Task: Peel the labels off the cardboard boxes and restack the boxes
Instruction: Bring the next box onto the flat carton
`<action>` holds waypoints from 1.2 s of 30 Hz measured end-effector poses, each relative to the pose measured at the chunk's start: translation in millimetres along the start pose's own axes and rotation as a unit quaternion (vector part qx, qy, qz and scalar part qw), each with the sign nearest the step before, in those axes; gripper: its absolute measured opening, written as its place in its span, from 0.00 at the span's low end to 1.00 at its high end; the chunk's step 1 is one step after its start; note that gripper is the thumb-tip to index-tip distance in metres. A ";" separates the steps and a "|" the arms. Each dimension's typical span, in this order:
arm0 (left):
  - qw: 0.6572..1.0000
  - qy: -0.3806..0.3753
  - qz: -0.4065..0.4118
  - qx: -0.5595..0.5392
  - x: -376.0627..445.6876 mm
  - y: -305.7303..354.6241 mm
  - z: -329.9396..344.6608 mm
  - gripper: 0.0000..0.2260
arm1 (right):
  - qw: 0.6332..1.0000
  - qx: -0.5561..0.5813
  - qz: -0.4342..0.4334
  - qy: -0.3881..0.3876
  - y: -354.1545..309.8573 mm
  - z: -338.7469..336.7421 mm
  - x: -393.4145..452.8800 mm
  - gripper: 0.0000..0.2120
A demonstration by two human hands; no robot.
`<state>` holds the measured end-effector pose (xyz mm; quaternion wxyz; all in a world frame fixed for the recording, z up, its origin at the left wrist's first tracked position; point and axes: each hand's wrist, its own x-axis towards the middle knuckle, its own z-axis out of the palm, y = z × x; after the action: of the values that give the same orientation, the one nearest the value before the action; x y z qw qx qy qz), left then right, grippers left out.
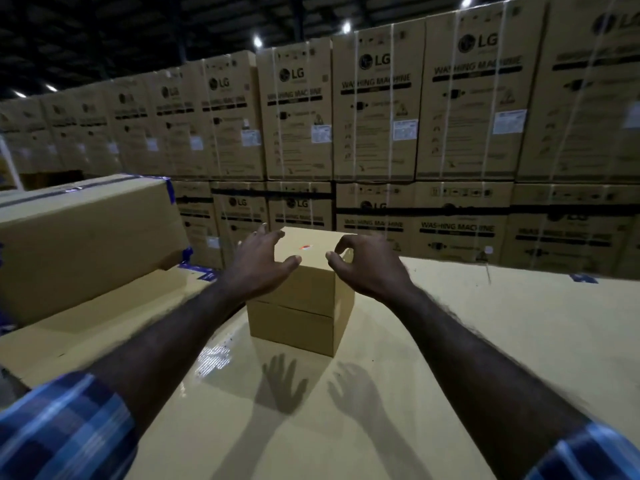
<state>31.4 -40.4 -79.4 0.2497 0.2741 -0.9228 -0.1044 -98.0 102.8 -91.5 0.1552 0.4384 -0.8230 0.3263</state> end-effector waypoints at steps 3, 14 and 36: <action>0.999 -0.028 0.025 -0.008 38.4 -47.1 10.1 0.31 | 0.999 -0.019 0.044 -0.005 -9.1 34.0 26.0 0.18; 0.995 -0.068 0.067 -0.016 130.6 -129.2 75.4 0.31 | 0.986 -0.057 0.156 -0.025 2.0 136.9 85.7 0.20; 0.979 -0.094 -0.029 -0.181 198.3 -187.4 132.3 0.30 | 0.960 0.035 0.278 0.031 37.5 199.9 118.2 0.26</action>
<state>-96.0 -298.9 -174.0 0.2044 0.2397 -0.8997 -0.3023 -189.8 -90.0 -190.2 0.0680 0.1877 -0.8952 0.3984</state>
